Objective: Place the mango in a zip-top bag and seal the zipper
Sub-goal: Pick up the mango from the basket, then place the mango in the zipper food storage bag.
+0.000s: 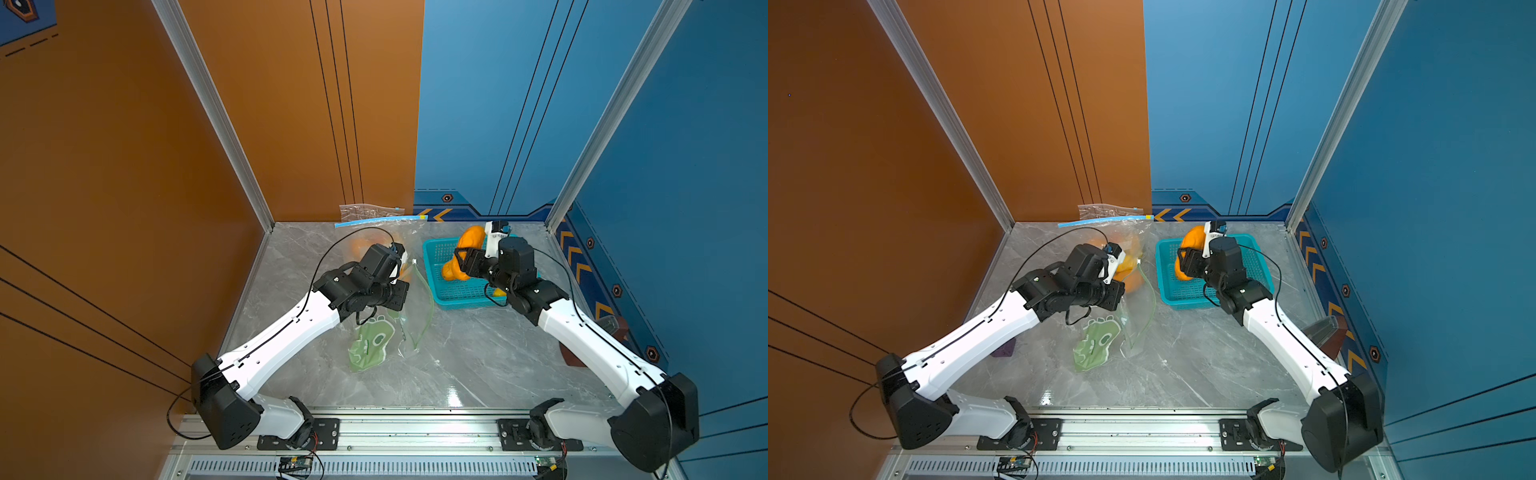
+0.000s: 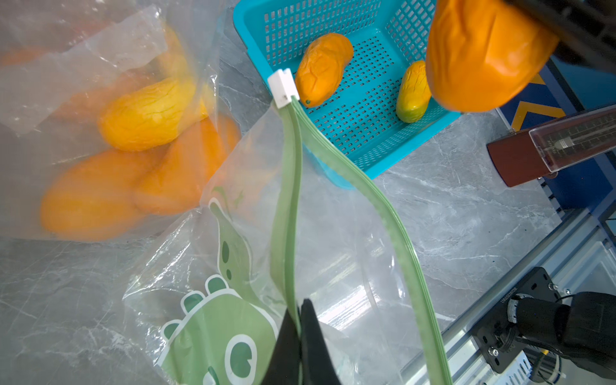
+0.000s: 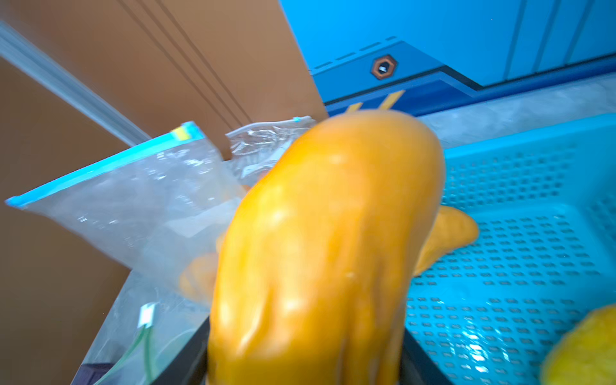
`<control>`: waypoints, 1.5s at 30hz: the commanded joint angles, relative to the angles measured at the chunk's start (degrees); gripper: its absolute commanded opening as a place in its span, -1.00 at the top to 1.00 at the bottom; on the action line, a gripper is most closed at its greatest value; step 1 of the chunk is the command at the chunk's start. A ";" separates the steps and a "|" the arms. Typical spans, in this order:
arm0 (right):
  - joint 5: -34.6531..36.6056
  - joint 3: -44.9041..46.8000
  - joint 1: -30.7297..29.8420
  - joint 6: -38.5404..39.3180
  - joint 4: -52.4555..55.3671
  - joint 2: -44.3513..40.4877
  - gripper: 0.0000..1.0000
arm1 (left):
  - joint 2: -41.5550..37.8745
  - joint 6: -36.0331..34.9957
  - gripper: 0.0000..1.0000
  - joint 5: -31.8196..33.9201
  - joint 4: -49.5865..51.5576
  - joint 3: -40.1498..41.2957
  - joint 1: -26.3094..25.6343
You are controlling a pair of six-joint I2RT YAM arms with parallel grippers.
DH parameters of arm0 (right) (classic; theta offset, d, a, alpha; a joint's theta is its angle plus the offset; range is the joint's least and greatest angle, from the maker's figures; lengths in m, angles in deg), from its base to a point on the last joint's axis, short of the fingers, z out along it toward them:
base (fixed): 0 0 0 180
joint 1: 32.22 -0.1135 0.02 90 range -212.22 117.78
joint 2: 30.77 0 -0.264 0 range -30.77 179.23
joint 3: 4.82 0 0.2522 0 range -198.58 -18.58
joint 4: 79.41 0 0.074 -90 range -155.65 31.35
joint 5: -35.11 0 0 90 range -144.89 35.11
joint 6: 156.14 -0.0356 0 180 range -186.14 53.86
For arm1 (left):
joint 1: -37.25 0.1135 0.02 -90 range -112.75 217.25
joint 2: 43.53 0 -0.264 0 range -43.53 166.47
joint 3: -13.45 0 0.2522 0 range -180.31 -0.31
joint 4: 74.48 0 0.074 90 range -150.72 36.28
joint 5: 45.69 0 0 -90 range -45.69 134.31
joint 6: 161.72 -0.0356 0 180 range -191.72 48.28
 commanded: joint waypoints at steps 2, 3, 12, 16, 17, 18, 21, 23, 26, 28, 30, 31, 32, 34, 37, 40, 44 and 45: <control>2.82 5.60 -6.38 3.13 -17.31 -3.10 0.36 | 1.26 0.95 1.00 -1.88 -1.04 -0.82 0.67; 2.86 6.36 -7.90 3.67 -19.01 -3.10 0.37 | 1.35 1.05 1.00 -1.84 -1.21 -0.73 0.68; 4.85 8.69 -18.72 7.66 -23.53 0.25 0.37 | 1.41 1.82 1.00 -1.60 -3.27 -1.05 1.59; 5.86 9.89 -20.26 7.16 -24.35 1.36 0.34 | 1.05 2.01 1.00 -1.31 -4.21 -1.43 1.99; 6.23 10.25 -20.62 7.43 -24.55 1.53 0.31 | 1.05 2.01 1.00 -1.33 -4.43 -1.55 2.06; 6.69 10.51 -20.95 7.82 -24.67 1.79 0.28 | 1.05 2.01 1.00 -1.42 -4.60 -1.71 2.08; 7.21 11.19 -21.43 9.20 -24.50 2.64 0.16 | 1.13 2.10 1.00 -1.74 -4.93 -2.10 2.16; 7.51 11.79 -21.50 9.92 -24.44 3.08 0.06 | 0.97 2.19 1.00 -1.85 -5.35 -2.18 2.21; 8.43 12.08 -21.64 9.86 -23.94 3.31 -0.16 | 0.39 2.32 1.00 -1.53 -5.75 -2.34 2.28; 8.94 12.17 -21.72 9.94 -23.55 3.16 -0.32 | -0.08 2.36 1.00 -1.25 -5.99 -2.38 2.34; 9.17 12.15 -21.78 10.25 -23.04 2.53 -0.42 | -0.36 2.30 1.00 -1.13 -6.10 -2.41 2.42; 9.37 11.99 -21.80 10.44 -22.61 2.10 -0.49 | -0.44 2.27 1.00 -1.13 -6.20 -2.43 2.43; 9.42 11.91 -21.89 10.78 -22.23 1.72 -0.55 | -0.45 2.33 1.00 -1.20 -6.20 -2.45 2.51; 9.65 11.65 -21.84 11.24 -21.18 0.85 -0.64 | -0.36 2.35 1.00 -1.38 -6.36 -2.60 2.51; 9.88 11.64 -21.89 11.97 -19.89 -0.83 -0.75 | -0.18 2.28 1.00 -1.74 -6.53 -3.02 2.51; 10.23 11.22 -21.90 12.49 -18.16 -2.71 -0.78 | -0.03 2.02 1.00 -1.99 -6.64 -3.47 2.43; 11.25 10.12 -21.83 12.76 -15.06 -5.18 -0.78 | -0.14 2.01 1.00 -1.70 -6.72 -3.39 2.46; 12.09 9.82 -21.90 12.72 -14.04 -5.77 -0.78 | -0.18 2.03 1.00 -1.66 -6.81 -3.28 2.43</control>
